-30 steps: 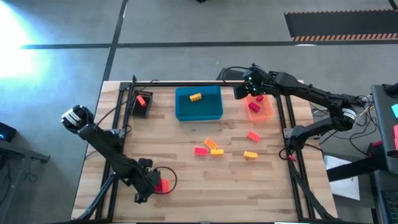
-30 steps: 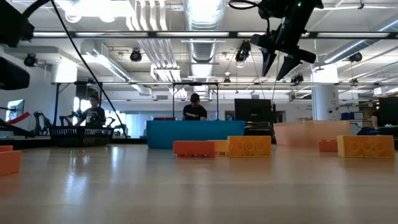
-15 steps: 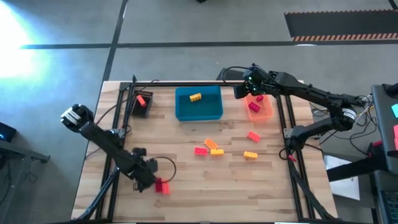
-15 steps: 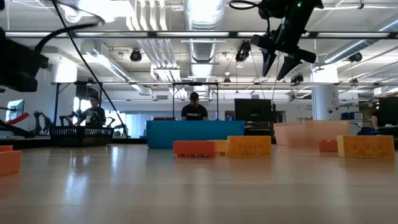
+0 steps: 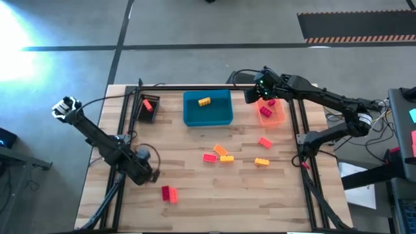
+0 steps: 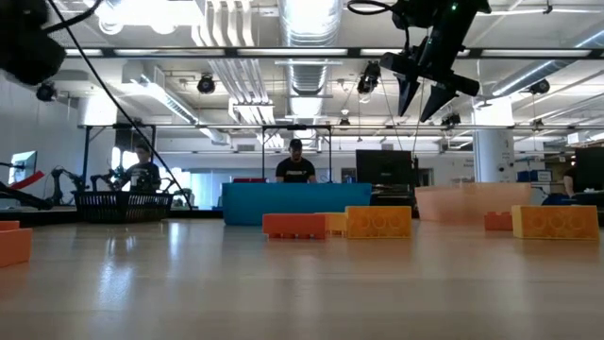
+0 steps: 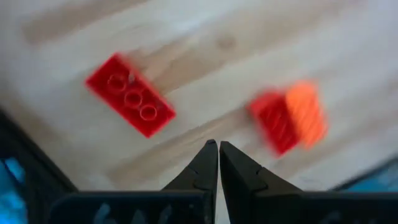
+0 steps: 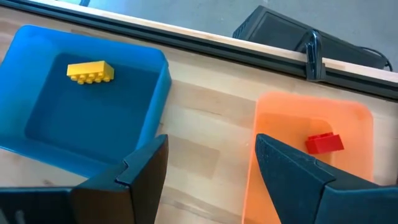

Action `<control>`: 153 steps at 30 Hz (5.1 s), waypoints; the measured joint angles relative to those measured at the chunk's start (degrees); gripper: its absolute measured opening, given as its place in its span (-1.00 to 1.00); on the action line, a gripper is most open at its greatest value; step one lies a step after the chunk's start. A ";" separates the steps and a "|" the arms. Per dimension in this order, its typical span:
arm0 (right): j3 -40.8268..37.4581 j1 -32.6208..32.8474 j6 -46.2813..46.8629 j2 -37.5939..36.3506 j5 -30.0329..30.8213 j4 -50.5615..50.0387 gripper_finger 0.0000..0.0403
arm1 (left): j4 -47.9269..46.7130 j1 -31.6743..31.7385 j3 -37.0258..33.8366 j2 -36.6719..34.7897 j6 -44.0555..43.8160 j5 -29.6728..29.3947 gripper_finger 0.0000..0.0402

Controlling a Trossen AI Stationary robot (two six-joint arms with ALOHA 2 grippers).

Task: Sort & place blocks by color
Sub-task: Put the red game piece into the orange bin

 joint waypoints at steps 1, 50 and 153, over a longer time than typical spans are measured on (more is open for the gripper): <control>0.00 0.00 -0.26 0.00 0.00 0.00 0.15 | -0.31 0.00 -0.65 -0.71 -6.05 -1.07 -1.00; -0.02 6.27 -12.11 -3.01 0.39 9.32 0.15 | 3.31 0.87 -2.95 6.72 -8.03 -16.67 -0.43; 57.00 34.00 -30.71 27.71 -13.20 8.10 -0.35 | 86.00 32.48 7.17 -1.92 103.80 -10.42 -0.35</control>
